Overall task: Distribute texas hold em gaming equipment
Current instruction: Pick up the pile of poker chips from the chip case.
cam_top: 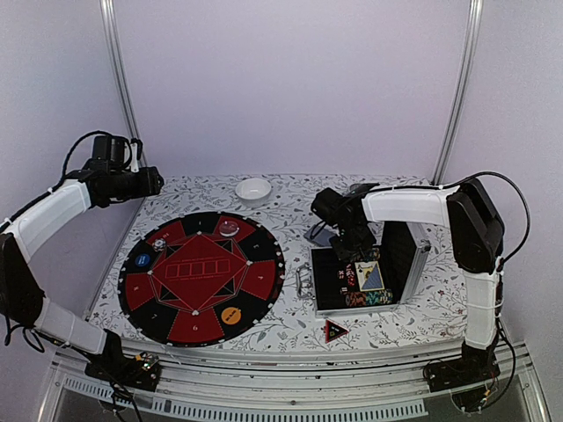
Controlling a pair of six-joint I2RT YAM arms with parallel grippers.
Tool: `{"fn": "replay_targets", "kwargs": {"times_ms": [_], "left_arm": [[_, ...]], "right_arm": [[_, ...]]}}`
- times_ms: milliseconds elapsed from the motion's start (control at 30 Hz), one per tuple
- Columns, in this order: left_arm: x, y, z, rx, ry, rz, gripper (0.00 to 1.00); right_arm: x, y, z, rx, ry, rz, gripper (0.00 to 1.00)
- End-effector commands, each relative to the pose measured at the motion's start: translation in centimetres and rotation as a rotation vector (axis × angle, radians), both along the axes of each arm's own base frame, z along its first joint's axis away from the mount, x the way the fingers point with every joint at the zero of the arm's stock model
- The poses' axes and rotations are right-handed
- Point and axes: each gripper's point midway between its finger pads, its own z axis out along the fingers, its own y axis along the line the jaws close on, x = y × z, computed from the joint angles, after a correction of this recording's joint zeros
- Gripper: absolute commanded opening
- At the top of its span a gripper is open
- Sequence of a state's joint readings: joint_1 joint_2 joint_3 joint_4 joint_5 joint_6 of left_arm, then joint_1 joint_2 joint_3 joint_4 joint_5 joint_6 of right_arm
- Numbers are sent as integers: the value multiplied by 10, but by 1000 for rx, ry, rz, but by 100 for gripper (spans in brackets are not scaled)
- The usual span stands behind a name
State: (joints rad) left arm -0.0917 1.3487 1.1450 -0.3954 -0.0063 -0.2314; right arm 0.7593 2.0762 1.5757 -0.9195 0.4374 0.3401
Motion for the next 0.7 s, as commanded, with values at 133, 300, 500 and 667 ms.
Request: {"fn": "replay_targets", "kwargs": {"times_ms": [133,300,500,667], "left_arm": [[-3,-7,-7,5,19,-36,68],[-2,-8,-8,-2,23,-36,68],[-4,-9,-9,-2,26,-39,68],[-4,-8,-7,4,22,-38,68]], "right_arm": [[-8,-22,-18,-59,51,-34,34],[-7,2,-19,60,77,3,34],[-1,-6,-9,35,27,-20,42],[-3,-22,-14,-33,29,-51,45]]}}
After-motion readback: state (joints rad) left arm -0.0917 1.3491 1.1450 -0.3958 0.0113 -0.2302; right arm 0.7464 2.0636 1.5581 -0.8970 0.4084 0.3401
